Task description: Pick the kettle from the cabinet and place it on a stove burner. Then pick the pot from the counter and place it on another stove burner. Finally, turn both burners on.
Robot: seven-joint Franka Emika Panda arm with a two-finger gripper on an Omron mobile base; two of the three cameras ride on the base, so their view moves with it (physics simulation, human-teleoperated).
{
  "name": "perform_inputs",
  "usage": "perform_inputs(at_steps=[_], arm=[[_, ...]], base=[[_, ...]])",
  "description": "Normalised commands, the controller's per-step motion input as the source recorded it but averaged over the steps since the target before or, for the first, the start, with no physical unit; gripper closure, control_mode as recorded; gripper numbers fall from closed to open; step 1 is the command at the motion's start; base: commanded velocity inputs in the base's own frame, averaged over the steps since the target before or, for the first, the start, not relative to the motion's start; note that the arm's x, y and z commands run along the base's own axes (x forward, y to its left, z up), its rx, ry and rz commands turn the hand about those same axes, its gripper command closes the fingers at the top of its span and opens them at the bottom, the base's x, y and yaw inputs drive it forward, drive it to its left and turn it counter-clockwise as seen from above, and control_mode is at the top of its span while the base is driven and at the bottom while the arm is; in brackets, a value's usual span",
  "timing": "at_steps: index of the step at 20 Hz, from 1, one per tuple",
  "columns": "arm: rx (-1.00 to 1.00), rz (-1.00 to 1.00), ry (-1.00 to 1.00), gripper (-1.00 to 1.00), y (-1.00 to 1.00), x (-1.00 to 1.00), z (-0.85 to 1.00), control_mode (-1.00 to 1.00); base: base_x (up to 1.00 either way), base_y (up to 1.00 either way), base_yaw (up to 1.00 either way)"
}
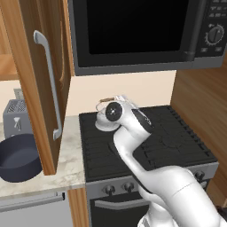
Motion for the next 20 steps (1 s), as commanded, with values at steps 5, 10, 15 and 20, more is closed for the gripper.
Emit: perform_inputs(at_steps=[5,10,15,20], arm=[[0.16,0.2,0.0,-1.0,0.04,-0.18,0.0,-1.0],[0.17,0.2,0.03,-1.0,0.15,-0.09,0.02,-1.0],[0.16,0.2,0.06,-1.0,0.25,-0.01,0.01,-1.0],[0.15,0.21,0.05,-1.0,0.3,0.0,0.0,-1.0]], base=[[0.0,0.0,0.0],[0.0,0.0,0.0],[0.0,0.0,0.0],[0.0,0.0,0.0]])
